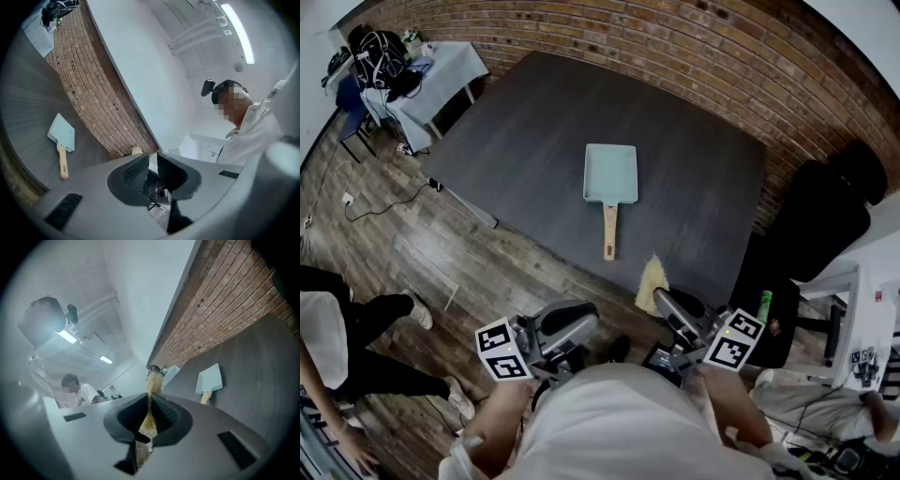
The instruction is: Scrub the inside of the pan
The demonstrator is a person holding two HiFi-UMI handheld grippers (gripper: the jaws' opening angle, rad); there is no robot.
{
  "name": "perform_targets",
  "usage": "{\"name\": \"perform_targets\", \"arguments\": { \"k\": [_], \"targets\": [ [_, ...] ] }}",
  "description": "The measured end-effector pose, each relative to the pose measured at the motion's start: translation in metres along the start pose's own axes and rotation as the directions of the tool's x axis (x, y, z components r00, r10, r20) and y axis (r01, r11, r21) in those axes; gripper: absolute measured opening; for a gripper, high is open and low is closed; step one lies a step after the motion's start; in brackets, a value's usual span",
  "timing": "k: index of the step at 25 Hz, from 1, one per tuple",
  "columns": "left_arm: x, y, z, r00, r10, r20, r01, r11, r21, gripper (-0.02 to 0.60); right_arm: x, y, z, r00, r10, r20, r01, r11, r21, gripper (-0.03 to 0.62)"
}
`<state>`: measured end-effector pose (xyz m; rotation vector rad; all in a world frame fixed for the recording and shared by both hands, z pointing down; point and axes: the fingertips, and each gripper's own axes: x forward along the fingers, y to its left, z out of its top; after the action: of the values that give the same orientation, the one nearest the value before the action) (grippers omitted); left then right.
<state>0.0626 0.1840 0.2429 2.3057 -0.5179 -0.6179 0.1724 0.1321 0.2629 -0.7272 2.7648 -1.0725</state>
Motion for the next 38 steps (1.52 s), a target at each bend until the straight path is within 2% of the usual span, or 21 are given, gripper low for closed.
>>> {"name": "perform_targets", "arguments": {
  "k": [18,27,32,38],
  "targets": [
    [0.043,-0.003,-0.036,0.995,0.087,0.041,-0.088,0.996,0.026,0.075,-0.056,-0.036,0.003,0.999,0.015,-0.028,-0.016,1.000,-0.008,0.032],
    [0.024,0.018,-0.047,0.981,0.188,0.051,-0.187,0.982,-0.013,0.094,-0.057,-0.048,-0.005,1.000,0.002,-0.019,-0.002,1.000,0.020,0.032],
    [0.018,0.059,-0.048,0.969,0.247,0.029,-0.245,0.968,-0.053,0.129,-0.045,-0.060,-0.004,0.998,-0.052,-0.031,0.052,0.999,0.010,0.032],
    [0.013,0.162,-0.046,0.926,0.364,-0.103,-0.373,0.922,-0.103,0.217,-0.009,-0.065,-0.002,0.992,-0.121,-0.032,0.122,0.992,0.016,0.032]
  ]
}}
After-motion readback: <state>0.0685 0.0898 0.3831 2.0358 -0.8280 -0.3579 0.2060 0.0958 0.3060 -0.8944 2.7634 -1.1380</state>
